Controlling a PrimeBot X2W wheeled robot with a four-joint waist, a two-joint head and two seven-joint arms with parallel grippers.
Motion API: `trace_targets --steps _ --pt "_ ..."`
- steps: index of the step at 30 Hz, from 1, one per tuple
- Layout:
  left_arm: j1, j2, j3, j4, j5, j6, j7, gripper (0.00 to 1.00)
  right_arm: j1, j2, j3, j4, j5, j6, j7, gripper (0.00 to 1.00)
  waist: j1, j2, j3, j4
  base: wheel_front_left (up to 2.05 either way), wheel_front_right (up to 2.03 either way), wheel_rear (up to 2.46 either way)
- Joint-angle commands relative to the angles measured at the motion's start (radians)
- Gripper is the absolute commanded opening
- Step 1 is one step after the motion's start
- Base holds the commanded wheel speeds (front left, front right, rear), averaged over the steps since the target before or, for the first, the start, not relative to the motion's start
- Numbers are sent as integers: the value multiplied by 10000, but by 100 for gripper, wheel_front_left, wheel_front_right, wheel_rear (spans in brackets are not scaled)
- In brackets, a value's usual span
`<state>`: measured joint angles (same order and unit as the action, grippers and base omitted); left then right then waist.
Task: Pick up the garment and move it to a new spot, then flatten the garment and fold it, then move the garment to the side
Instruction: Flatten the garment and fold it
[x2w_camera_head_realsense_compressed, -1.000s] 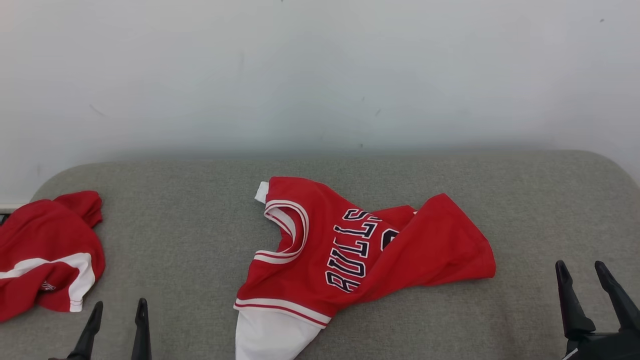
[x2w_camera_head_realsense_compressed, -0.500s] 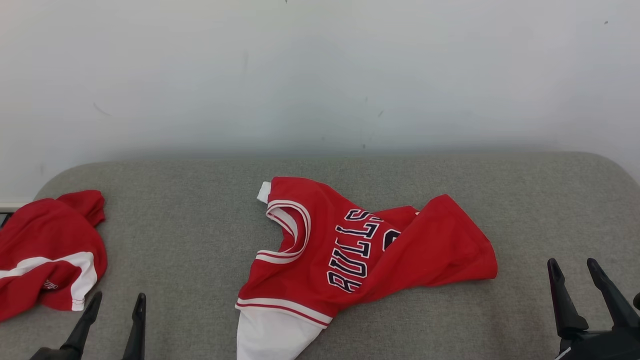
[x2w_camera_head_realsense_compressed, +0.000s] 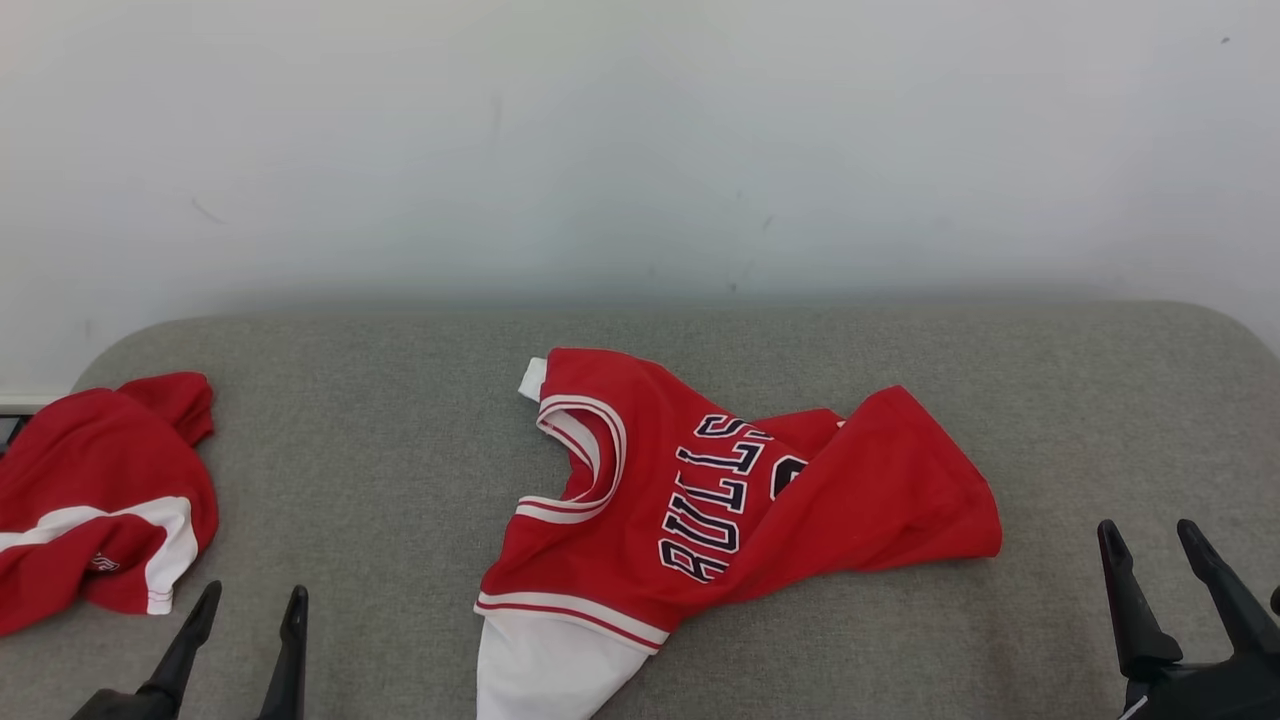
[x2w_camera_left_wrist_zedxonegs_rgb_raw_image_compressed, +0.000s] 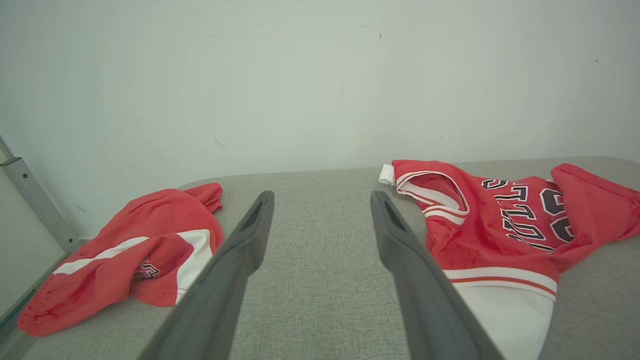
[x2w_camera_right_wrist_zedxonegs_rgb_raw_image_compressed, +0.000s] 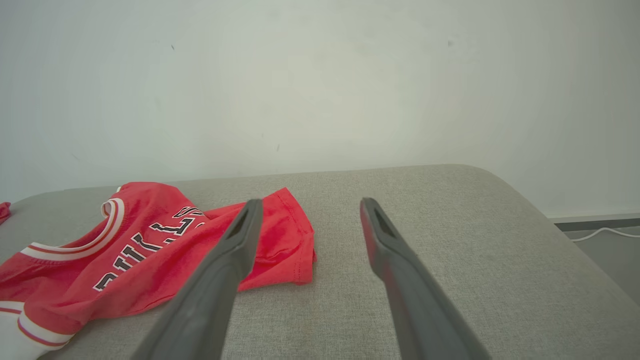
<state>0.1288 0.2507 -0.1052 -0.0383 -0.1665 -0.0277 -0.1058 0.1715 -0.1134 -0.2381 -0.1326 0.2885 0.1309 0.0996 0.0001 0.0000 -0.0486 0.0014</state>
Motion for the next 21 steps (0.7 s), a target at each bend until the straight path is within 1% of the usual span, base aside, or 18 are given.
trace_targets --steps 1,4,6,11,15,21 --pt "-93 45 -15 -12 -108 -11 26 100 56 -26 -44 -26 -33 -4 43 100 -1 0 15 8 0 0 0" --pt "-139 76 -66 -29 -131 -39 63 100 49 -77 -5 -6 -98 -4 171 100 -1 0 29 18 0 0 0" --pt "-166 88 -97 -52 -159 -34 93 100 -13 -239 79 8 -148 -4 297 100 -1 0 37 17 0 0 0" --pt "-203 65 -118 -93 -236 -38 22 100 -261 -735 606 -130 208 -4 529 100 -1 0 41 13 0 0 0" --pt "-251 52 -150 -81 -241 -6 -26 100 -365 -890 714 -37 404 -4 505 100 -1 0 24 73 0 0 0" --pt "-244 53 -157 -15 -322 33 -109 100 -299 -871 892 205 718 -4 257 100 -1 0 -6 153 0 0 0"
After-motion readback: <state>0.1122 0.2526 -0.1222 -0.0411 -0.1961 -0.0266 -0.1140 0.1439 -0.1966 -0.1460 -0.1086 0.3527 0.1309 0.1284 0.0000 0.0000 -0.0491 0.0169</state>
